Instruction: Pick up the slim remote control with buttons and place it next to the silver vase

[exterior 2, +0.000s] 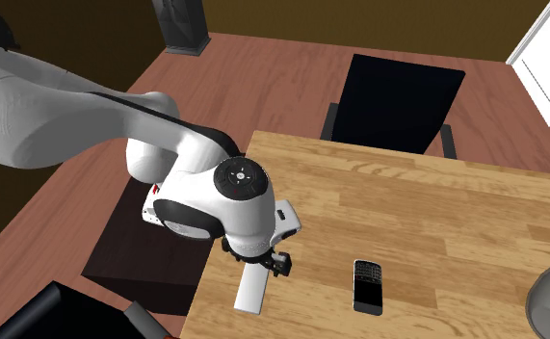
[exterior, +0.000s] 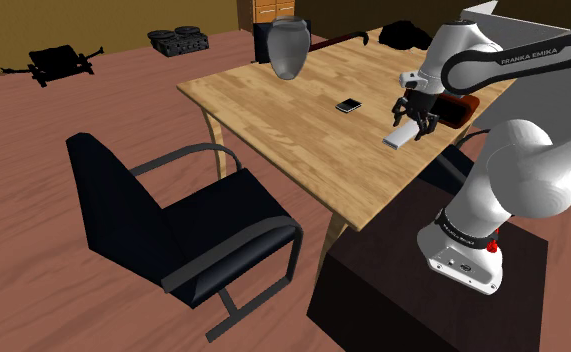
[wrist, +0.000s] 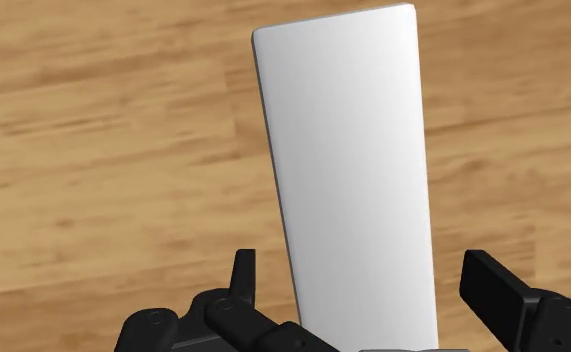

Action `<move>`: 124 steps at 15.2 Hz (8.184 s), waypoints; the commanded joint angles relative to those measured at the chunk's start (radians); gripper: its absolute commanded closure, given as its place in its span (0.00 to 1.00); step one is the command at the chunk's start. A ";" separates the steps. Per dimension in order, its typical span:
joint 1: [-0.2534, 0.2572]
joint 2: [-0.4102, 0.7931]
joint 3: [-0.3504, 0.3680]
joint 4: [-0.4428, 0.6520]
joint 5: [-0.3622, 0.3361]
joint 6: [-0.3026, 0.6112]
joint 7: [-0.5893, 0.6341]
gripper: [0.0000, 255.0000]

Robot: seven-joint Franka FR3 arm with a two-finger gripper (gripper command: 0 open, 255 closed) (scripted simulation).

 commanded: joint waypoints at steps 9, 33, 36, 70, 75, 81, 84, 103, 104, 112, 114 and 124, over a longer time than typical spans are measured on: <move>0.000 0.001 -0.002 -0.001 -0.001 0.002 0.000 1.00; -0.024 -0.132 0.241 0.160 0.178 -0.311 -0.040 1.00; -0.021 -0.138 0.267 0.191 0.200 -0.349 -0.044 1.00; 0.049 -0.046 0.457 0.651 0.379 -0.728 -0.097 1.00; 0.105 0.057 0.430 0.718 0.410 -0.691 -0.081 1.00; 0.219 0.271 0.346 0.852 0.485 -0.610 -0.076 1.00; 0.276 0.393 0.288 0.937 0.542 -0.580 -0.093 1.00; -0.082 1.452 0.196 1.954 1.329 -0.809 -0.323 1.00; -0.058 1.438 0.189 1.910 1.319 -0.783 -0.328 1.00; 0.063 1.374 0.157 1.664 1.271 -0.622 -0.348 1.00; 0.082 1.365 0.153 1.618 1.264 -0.588 -0.351 1.00; 0.149 1.343 0.145 1.435 1.252 -0.437 -0.366 1.00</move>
